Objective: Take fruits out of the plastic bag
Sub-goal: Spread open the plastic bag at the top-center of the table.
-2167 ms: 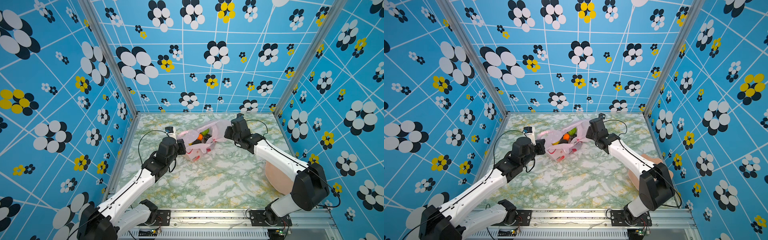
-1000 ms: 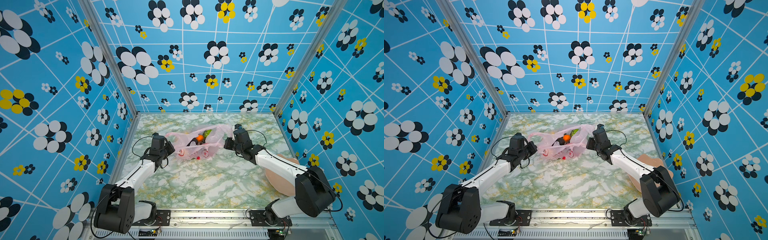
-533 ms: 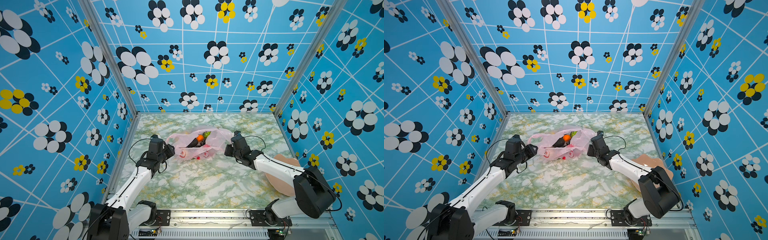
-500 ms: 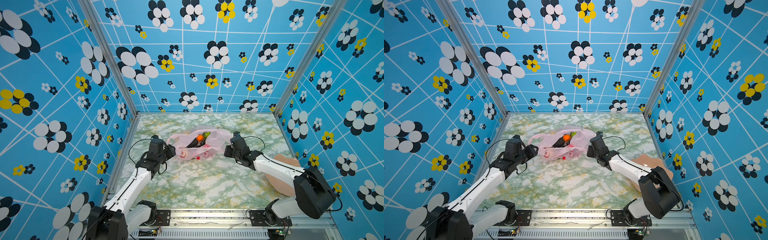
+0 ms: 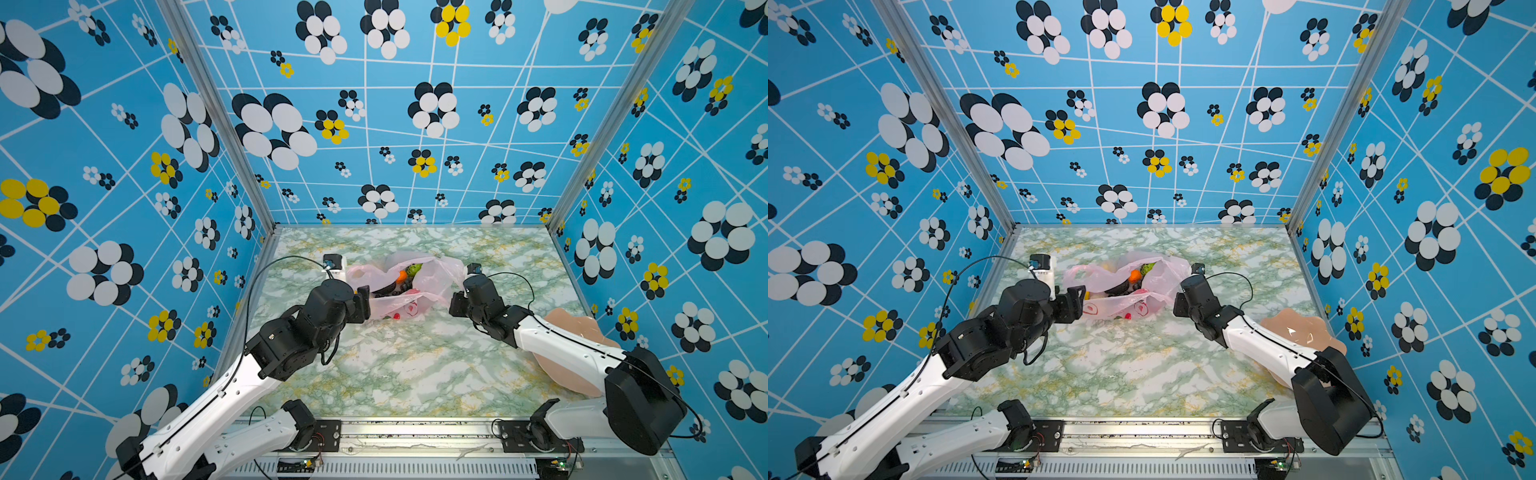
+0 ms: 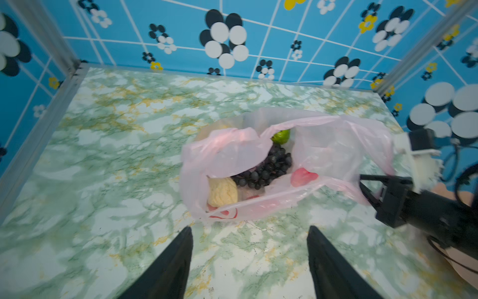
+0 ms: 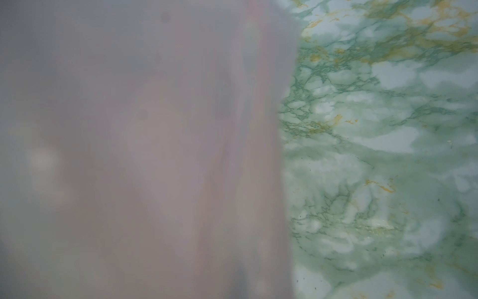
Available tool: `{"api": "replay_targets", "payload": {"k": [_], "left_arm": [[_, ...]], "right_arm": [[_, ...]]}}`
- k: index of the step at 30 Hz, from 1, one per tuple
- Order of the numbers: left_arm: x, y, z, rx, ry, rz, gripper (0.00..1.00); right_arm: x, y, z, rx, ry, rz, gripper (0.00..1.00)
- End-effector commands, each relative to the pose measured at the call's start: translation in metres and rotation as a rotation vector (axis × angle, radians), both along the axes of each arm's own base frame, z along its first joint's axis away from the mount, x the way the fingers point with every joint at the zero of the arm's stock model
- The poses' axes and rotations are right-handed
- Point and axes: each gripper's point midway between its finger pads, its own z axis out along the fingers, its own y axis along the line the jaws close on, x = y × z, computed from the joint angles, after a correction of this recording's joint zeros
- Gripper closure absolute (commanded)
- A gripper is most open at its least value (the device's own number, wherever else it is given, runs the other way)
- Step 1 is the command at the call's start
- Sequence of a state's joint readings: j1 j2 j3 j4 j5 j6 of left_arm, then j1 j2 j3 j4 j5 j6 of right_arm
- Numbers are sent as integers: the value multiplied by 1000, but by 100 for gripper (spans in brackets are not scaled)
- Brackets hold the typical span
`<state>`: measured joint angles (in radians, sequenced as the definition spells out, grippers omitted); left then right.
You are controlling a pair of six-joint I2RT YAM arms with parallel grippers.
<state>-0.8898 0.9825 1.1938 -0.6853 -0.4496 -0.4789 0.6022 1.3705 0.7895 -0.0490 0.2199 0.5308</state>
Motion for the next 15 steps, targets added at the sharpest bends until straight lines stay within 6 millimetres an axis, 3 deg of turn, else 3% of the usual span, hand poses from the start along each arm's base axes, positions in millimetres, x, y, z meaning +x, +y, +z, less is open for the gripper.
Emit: {"api": "replay_targets", "payload": {"k": [1, 6, 10, 15], "left_arm": [[6, -49, -17, 157, 45, -161, 31], [45, -73, -66, 269, 195, -129, 32], [85, -62, -108, 376, 284, -23, 35], [118, -39, -154, 525, 374, 95, 35]], "right_arm": [[-6, -5, 3, -17, -10, 2, 100], [-9, -5, 10, -2, -27, 9, 100], [-13, -3, 14, 13, -36, 23, 100], [-20, -4, 16, 13, -43, 42, 100]]}}
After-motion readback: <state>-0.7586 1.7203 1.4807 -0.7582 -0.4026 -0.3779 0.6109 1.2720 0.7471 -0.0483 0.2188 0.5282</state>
